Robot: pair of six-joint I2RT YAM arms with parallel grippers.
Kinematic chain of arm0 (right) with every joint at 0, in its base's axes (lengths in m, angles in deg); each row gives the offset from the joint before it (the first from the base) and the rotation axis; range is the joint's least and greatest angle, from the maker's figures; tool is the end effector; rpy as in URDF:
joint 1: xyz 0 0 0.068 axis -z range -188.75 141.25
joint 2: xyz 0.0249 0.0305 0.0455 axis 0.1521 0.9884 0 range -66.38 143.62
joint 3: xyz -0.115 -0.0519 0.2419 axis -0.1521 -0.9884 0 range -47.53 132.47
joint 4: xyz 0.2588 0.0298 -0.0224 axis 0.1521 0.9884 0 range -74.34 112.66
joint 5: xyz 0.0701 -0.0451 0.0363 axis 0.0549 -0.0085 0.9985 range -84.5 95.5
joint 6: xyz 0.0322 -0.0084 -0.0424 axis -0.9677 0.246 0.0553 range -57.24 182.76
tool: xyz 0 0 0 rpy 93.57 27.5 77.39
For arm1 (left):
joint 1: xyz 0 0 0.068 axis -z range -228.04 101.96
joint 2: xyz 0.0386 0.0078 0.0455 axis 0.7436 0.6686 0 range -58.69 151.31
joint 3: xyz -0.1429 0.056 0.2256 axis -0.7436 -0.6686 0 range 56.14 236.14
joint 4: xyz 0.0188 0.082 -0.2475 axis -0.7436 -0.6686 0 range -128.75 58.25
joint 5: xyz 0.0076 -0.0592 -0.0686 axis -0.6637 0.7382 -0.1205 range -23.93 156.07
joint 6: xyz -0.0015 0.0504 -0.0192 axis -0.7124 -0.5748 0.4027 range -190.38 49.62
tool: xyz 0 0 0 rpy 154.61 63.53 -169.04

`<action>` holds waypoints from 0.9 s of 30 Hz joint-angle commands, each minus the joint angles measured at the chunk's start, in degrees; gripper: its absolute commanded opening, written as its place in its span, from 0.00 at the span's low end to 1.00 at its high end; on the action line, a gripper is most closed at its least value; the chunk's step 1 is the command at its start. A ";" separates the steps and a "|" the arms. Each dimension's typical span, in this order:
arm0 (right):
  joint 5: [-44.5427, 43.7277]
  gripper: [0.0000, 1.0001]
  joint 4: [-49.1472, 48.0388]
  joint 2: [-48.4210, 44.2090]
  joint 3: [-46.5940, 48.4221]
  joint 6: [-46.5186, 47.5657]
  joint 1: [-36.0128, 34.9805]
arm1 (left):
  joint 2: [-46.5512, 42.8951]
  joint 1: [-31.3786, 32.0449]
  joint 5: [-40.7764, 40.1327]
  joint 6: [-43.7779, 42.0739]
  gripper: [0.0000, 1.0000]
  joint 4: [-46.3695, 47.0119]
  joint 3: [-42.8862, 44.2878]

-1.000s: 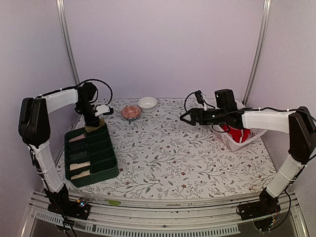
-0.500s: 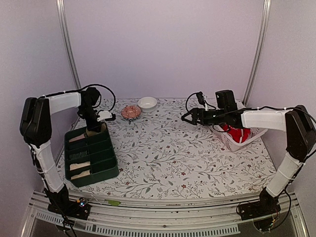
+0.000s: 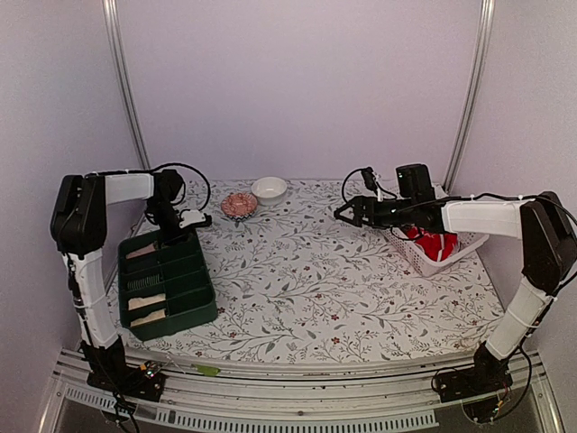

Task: Roll the underwear
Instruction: Place the underwear in the storage box.

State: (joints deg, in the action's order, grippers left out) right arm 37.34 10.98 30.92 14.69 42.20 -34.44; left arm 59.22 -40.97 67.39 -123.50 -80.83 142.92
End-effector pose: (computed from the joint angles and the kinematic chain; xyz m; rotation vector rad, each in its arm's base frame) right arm 0.3328 0.1810 0.2309 -0.4504 2.1475 1.0552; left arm 0.3998 -0.0504 0.1635 1.4941 2.5721 0.0679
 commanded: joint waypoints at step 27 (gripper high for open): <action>-2.90 0.99 1.91 -4.63 4.31 0.15 0.47 | -19.22 3.49 -5.44 19.95 0.87 5.19 8.84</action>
State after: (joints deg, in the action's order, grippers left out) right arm 37.05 10.98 29.41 15.12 40.89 -34.27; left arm 45.62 -39.62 65.80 -114.28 -81.33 147.97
